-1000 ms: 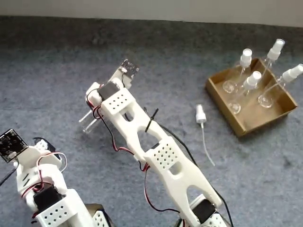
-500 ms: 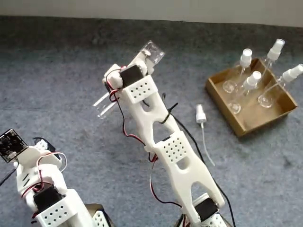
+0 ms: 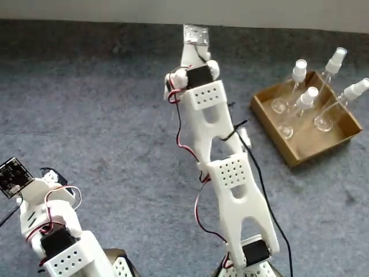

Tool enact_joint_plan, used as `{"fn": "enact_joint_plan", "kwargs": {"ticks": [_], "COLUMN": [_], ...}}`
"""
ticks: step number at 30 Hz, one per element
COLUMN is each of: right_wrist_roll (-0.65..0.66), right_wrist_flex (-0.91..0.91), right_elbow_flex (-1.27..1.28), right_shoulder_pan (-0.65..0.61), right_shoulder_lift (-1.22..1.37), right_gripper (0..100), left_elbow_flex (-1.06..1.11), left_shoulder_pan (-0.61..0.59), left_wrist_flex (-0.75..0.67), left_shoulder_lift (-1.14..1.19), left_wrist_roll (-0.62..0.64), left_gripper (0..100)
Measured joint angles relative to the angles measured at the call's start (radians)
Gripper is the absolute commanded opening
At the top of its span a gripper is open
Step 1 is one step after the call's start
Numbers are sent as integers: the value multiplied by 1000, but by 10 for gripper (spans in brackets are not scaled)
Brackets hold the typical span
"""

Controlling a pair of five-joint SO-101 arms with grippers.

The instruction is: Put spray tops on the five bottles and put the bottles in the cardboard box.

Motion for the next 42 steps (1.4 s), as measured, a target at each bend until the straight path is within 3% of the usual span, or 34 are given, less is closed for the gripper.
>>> {"fn": "enact_joint_plan", "kwargs": {"ticks": [19, 30, 42], "right_wrist_roll": [296, 305, 305], "right_wrist_flex": [2, 3, 5], "right_elbow_flex": [-2, -9, 35], "right_shoulder_pan": [242, 342, 365], "right_shoulder_lift": [-540, -730, -1085], "right_gripper": [76, 76, 76], "left_elbow_flex": [0, 0, 0], "left_shoulder_pan": [0, 0, 0], "left_wrist_flex": [0, 0, 0], "left_shoulder_lift": [0, 0, 0], "left_wrist_roll": [0, 0, 0], "left_gripper": [35, 35, 35]}}
